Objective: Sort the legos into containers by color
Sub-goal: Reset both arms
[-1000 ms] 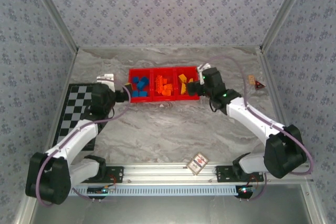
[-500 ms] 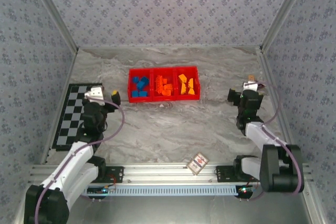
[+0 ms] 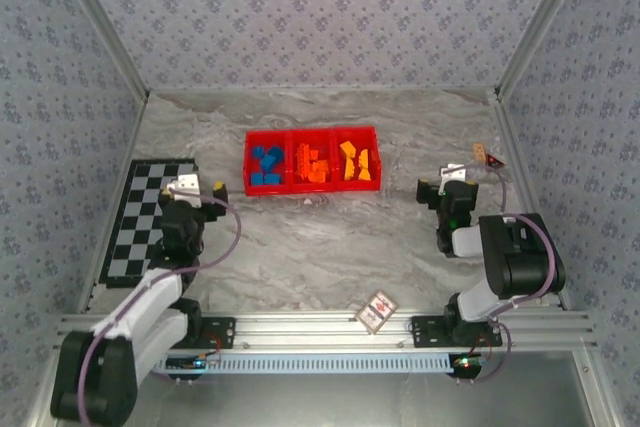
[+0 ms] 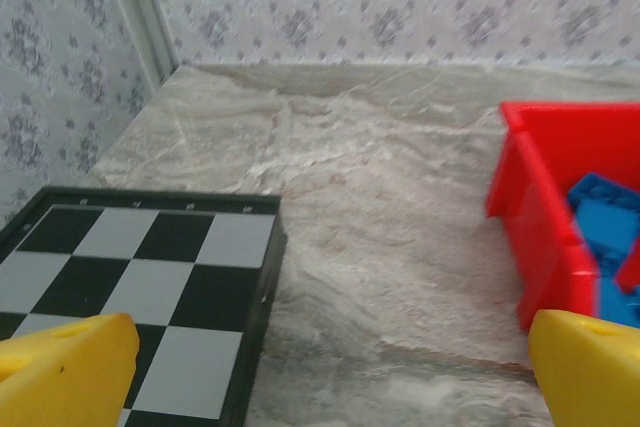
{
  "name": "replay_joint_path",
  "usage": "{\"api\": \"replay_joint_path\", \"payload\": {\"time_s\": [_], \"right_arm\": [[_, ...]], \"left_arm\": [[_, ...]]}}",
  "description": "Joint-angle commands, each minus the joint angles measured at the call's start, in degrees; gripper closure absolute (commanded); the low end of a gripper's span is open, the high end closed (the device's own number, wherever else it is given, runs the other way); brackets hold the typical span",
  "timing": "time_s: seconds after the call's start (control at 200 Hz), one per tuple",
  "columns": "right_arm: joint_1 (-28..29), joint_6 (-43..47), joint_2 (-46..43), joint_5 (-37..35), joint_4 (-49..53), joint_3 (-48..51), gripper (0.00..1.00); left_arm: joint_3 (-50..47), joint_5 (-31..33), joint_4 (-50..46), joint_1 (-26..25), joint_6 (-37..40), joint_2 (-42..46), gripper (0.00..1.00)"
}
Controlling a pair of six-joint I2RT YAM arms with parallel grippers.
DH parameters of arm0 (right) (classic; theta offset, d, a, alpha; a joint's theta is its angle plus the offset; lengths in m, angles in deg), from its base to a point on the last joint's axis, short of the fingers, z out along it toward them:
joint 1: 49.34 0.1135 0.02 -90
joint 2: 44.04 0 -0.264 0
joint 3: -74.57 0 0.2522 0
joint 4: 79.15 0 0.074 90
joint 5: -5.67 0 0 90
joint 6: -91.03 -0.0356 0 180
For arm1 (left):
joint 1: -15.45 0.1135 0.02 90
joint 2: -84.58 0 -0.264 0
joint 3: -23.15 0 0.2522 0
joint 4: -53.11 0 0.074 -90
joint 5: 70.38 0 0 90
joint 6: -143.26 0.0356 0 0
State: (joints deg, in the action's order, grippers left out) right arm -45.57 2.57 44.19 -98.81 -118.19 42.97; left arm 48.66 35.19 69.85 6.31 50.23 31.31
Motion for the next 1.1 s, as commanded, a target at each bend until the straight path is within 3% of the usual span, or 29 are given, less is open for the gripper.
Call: {"api": "replay_joint_path", "payload": {"time_s": [0.0,0.09,0.19,0.265,0.32,0.37,0.425,0.5,0.655,1.094], "right_arm": [[0.71,0.87,0.32,-6.17,-5.96,0.45,0.0],[0.89,1.61,0.65,-6.26,-6.72,0.45,0.0],[0.89,1.54,0.66,-6.02,-6.08,0.12,0.0],[0.73,1.12,0.59,-5.24,-4.82,-0.5,0.0],[0.54,1.01,0.52,-5.04,-4.34,-0.67,0.0],[0.5,1.01,0.57,-4.95,-4.25,-0.78,0.0],[0.4,0.92,0.48,-4.87,-4.11,-0.79,0.0],[0.29,0.65,0.58,-4.43,-3.47,-1.04,0.0],[-2.9,-1.71,-0.07,0.8,1.15,-2.78,0.0],[-3.05,-1.54,-0.13,0.62,1.2,-2.81,0.0]], "left_arm": [[2.03,-3.12,10.37,1.97,2.95,-10.93,0.0],[3.86,-3.59,18.46,2.82,5.04,-21.25,0.0],[7.33,-8.24,18.57,5.08,5.79,-28.25,0.0],[8.08,-12.75,27.95,8.73,3.54,-37.0,0.02],[10.93,-15.41,15.7,10.46,1.98,-33.33,0.01],[10.24,-16.8,21.97,11.27,1.38,-35.95,0.03],[11.17,-18.77,16.03,11.71,1.77,-33.95,0.02],[10.82,-19.5,19.03,11.77,1.8,-34.96,0.0],[11.58,-15.28,17.01,11.52,0.45,-34.76,0.0],[12.07,-13.33,15.91,10.17,1.45,-34.8,0.0]]}}
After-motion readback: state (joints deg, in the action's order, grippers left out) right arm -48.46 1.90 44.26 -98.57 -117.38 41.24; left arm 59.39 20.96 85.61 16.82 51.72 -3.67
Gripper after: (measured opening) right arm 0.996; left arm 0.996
